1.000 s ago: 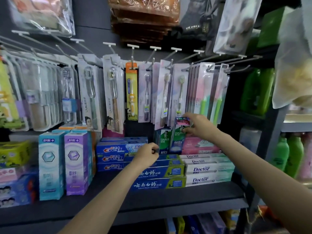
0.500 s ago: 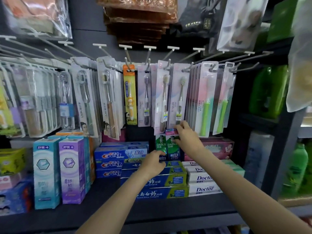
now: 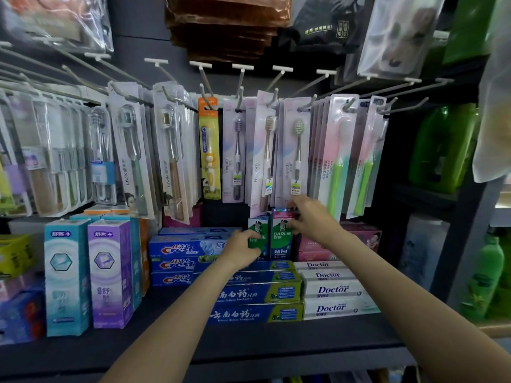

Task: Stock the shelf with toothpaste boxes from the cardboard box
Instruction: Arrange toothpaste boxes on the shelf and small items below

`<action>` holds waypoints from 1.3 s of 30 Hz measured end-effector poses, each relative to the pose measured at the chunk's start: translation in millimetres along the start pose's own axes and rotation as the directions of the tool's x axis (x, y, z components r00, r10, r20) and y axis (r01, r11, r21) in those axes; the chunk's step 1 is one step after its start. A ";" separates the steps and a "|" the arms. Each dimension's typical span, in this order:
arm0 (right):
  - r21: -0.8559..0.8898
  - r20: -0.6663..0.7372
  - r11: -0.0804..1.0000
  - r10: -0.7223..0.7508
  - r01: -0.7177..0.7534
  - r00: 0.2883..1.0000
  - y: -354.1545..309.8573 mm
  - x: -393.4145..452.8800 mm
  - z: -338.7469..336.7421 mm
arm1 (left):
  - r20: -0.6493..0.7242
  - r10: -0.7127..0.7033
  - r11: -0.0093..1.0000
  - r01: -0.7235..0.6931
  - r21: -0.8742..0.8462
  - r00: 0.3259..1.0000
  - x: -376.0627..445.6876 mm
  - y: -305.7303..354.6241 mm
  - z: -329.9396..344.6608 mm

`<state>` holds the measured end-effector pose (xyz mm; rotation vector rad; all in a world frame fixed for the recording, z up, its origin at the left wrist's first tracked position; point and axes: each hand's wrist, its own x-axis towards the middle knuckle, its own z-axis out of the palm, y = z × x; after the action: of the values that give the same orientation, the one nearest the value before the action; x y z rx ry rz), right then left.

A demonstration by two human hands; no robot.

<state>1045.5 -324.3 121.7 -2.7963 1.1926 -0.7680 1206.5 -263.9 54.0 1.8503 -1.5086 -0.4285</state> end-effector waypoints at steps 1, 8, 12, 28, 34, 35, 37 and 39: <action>-0.020 0.012 1.000 0.000 0.000 1.000 1.6 0.3 2.6 | 0.024 0.000 1.000 0.000 0.014 1.000 1.9 1.3 0.4; -0.198 -0.071 0.978 0.056 -0.069 0.996 7.7 -7.8 45.4 | 0.117 0.010 0.999 -0.006 -0.033 0.993 10.0 2.8 14.9; -0.118 -0.139 0.982 0.132 -0.149 0.982 5.4 -19.5 64.3 | 0.145 0.009 0.999 -0.004 -0.033 0.989 9.6 0.8 24.3; -0.113 0.122 0.985 0.143 -0.130 0.982 4.4 -26.5 91.8 | 0.157 -0.012 0.950 -0.038 0.310 0.987 8.6 -4.6 25.0; -0.088 0.109 0.989 0.131 -0.122 0.985 2.0 -31.5 85.3 | 0.150 0.011 0.953 -0.056 0.297 0.989 1.0 -6.7 18.8; -0.088 0.091 0.989 0.123 -0.115 0.988 1.2 -32.6 83.2 | 0.141 0.016 0.956 -0.056 0.289 0.990 -1.5 -5.7 17.2; -0.102 0.036 0.991 0.089 -0.085 0.995 -2.2 -37.4 77.4 | 0.098 0.035 0.957 -0.062 0.282 0.995 -11.4 -1.6 13.3; -0.099 -0.054 0.995 0.021 -0.027 0.998 -8.6 -47.9 69.4 | -0.010 0.131 0.948 -0.122 0.295 0.991 -28.8 1.8 12.6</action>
<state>1053.5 -298.1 41.4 -2.8517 1.3058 -0.8079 1189.3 -240.6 41.5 1.9576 -1.7341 -0.1183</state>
